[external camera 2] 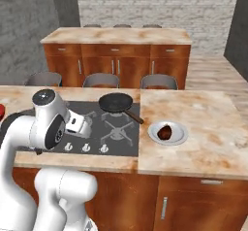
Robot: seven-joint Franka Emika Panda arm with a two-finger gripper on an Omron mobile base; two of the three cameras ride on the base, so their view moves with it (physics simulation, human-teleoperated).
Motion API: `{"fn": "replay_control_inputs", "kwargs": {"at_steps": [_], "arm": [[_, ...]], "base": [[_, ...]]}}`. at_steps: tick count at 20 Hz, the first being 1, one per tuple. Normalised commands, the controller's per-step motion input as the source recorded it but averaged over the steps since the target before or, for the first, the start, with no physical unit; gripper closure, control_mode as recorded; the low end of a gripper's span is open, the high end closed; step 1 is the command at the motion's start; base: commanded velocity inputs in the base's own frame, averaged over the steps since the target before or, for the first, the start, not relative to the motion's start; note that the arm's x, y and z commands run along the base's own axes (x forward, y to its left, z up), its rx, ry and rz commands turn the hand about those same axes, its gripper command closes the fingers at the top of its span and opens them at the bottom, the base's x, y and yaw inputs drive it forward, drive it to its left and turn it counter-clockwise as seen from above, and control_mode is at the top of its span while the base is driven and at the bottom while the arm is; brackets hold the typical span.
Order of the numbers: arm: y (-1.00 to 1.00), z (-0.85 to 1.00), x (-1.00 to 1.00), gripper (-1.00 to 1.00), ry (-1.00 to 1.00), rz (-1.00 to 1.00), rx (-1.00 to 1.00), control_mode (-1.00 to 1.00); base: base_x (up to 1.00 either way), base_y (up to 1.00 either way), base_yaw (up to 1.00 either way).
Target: Place one of the steaks on the plate and the other in the bowl. Then place the bowl in the fridge.
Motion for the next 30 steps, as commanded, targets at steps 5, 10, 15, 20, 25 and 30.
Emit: {"fn": "replay_control_inputs", "kwargs": {"at_steps": [5,10,15,20,25,30], "arm": [[0.00,0.00,0.00,-1.00,0.00,0.00,0.00,1.00],[0.00,0.00,0.00,-1.00,0.00,0.00,0.00,1.00],[0.00,0.00,0.00,-1.00,0.00,0.00,0.00,1.00],[0.00,0.00,0.00,-1.00,0.00,0.00,0.00,1.00],[0.14,-0.02,0.12,-1.00,-0.02,-0.04,0.00,-1.00],[0.55,-0.34,0.61,-1.00,0.04,-0.47,0.12,-1.00]], "base": [[0.00,1.00,0.00],[0.07,1.00,0.00],[0.40,0.69,0.00],[0.32,0.67,0.00],[0.00,0.01,0.00],[0.00,0.00,0.00]]}}
